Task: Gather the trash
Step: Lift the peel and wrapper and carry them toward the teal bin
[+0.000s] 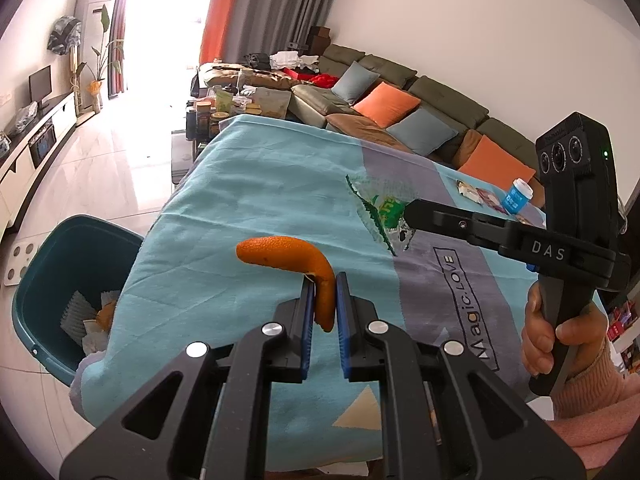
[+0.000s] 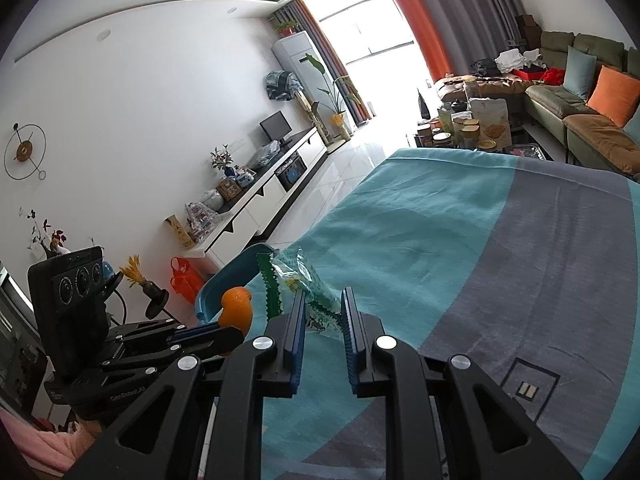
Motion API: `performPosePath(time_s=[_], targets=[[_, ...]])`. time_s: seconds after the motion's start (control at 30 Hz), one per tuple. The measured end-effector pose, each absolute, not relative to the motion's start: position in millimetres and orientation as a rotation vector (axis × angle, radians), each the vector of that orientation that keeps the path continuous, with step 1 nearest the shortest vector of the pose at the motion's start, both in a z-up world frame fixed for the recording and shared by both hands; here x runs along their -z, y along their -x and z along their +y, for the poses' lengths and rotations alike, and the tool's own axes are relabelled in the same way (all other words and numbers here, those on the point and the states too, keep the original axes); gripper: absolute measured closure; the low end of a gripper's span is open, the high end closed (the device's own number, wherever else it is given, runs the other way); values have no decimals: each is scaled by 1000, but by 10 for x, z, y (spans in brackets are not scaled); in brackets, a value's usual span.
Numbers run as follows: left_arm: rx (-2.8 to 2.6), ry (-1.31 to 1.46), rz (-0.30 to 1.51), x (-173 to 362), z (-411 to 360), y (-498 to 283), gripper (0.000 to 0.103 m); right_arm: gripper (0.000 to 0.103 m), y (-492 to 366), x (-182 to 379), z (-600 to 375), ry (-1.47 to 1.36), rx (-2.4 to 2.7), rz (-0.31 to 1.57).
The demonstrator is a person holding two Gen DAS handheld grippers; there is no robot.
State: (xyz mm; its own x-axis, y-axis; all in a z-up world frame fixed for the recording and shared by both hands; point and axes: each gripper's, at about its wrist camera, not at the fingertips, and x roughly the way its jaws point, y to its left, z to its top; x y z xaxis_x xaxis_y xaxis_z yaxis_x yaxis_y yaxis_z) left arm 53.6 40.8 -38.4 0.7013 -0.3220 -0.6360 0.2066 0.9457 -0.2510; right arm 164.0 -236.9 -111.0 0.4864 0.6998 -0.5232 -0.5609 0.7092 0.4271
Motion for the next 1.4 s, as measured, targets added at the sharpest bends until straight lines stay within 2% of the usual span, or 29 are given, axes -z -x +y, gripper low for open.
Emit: performPosePath(time_s=[1.4], targets=[[188, 217, 716, 345, 891, -407, 92, 87, -1674, 1150, -1784, -156, -872, 772]])
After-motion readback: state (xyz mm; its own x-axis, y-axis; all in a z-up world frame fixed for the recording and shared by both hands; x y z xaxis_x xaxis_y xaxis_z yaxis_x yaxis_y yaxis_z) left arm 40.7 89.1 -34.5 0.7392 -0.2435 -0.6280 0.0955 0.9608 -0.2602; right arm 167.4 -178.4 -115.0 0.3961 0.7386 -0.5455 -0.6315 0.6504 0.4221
